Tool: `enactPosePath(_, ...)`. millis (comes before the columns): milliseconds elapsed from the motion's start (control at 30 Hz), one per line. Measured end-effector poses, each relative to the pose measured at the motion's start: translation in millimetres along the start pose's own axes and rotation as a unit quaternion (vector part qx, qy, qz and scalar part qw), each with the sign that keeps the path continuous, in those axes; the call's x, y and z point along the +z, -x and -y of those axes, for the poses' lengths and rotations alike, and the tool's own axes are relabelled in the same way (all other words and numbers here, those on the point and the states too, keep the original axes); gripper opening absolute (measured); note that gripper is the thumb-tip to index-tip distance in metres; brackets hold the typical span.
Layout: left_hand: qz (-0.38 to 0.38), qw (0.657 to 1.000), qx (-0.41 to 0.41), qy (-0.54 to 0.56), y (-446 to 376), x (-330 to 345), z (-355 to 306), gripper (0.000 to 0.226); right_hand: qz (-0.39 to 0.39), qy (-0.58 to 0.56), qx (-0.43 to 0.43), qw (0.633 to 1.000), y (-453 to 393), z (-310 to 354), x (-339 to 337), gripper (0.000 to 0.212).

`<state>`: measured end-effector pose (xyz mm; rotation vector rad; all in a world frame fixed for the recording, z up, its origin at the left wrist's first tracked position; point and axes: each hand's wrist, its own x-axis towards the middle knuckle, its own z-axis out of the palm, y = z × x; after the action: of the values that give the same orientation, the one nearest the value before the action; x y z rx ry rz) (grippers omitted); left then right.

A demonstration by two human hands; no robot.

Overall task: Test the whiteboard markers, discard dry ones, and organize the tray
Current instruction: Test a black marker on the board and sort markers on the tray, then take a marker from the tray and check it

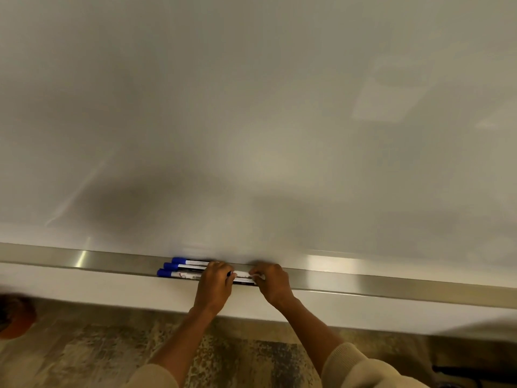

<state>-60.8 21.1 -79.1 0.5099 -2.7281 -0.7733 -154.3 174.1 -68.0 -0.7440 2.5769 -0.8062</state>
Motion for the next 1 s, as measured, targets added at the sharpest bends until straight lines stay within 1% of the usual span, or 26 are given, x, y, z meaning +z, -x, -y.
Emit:
enactPosePath(33,-0.003,1.0,0.007,-0.007,1,1,-1,0.008,0.0,0.008,0.0,1.0,1,-2,0,0.018)
enactPosePath(100,-0.016,0.999,0.024,-0.023,5,3,-3,0.012,-0.022,0.022,-0.01,0.999,5,-9,-1,0.019)
enactPosePath(133,-0.019,0.999,0.033,-0.032,7,5,-5,0.018,-0.039,0.028,-0.018,0.999,9,-14,-3,0.02)
enactPosePath(200,-0.017,0.997,0.051,-0.052,11,7,-11,0.036,-0.073,0.032,-0.023,0.997,18,-26,-8,0.025)
enactPosePath(267,-0.008,0.995,0.077,-0.069,16,13,-21,0.048,-0.106,0.031,-0.005,0.994,33,-41,-15,0.039)
enactPosePath(333,0.007,0.992,0.106,-0.074,22,21,-35,0.056,-0.127,0.06,0.014,0.99,49,-59,-23,0.058)
enactPosePath(367,0.019,0.99,0.117,-0.075,24,24,-43,0.061,-0.126,0.08,0.026,0.989,56,-66,-27,0.066)
enactPosePath(433,0.052,0.987,0.13,-0.083,26,31,-60,0.068,-0.108,0.115,0.054,0.986,73,-78,-38,0.075)
enactPosePath(533,0.098,0.979,0.147,-0.097,28,47,-87,0.07,-0.092,0.15,0.094,0.98,93,-93,-54,0.08)
enactPosePath(767,0.163,0.957,0.217,-0.101,36,98,-150,0.08,-0.12,0.188,0.168,0.96,134,-127,-86,0.087)
enactPosePath(833,0.176,0.948,0.244,-0.109,38,112,-172,0.081,-0.128,0.188,0.193,0.954,146,-140,-98,0.088)
enactPosePath(1000,0.197,0.933,0.28,-0.108,38,139,-227,0.084,-0.134,0.184,0.245,0.942,167,-180,-127,0.092)
